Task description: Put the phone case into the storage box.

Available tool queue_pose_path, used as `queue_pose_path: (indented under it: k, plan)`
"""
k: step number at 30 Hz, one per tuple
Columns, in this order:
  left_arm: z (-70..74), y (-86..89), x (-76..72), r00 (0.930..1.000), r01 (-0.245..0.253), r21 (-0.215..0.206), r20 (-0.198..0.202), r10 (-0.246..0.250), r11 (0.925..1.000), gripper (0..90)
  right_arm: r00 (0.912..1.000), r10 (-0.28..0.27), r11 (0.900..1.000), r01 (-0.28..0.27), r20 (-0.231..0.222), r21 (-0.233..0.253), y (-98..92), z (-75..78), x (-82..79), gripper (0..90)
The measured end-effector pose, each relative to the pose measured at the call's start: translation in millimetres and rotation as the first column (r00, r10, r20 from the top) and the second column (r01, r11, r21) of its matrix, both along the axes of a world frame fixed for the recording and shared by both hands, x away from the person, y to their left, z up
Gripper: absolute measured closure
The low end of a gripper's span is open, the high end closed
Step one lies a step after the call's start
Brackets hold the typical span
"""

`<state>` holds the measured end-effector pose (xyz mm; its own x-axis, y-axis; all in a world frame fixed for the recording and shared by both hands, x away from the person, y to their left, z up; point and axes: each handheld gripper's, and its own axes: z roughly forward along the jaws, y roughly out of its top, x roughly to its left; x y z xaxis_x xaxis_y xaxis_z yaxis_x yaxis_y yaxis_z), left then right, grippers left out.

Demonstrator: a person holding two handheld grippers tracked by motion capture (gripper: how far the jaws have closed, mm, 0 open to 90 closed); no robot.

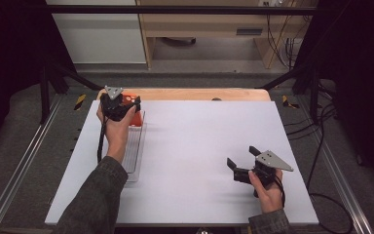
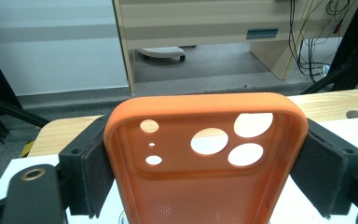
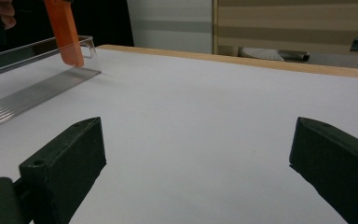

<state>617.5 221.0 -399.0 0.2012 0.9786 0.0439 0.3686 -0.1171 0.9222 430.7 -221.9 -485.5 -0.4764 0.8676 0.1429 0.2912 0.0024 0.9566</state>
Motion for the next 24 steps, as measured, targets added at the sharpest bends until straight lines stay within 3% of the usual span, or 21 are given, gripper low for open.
queue_pose_path:
  k: [24]
  plan:
    - [-8.9,1.1,1.7,0.9998,-0.012,-0.002,-0.019,0.012,0.9999,16.1,1.0000,0.005,1.000,-0.005,-0.005,-0.001,0.5,-0.6,0.4,3.3]
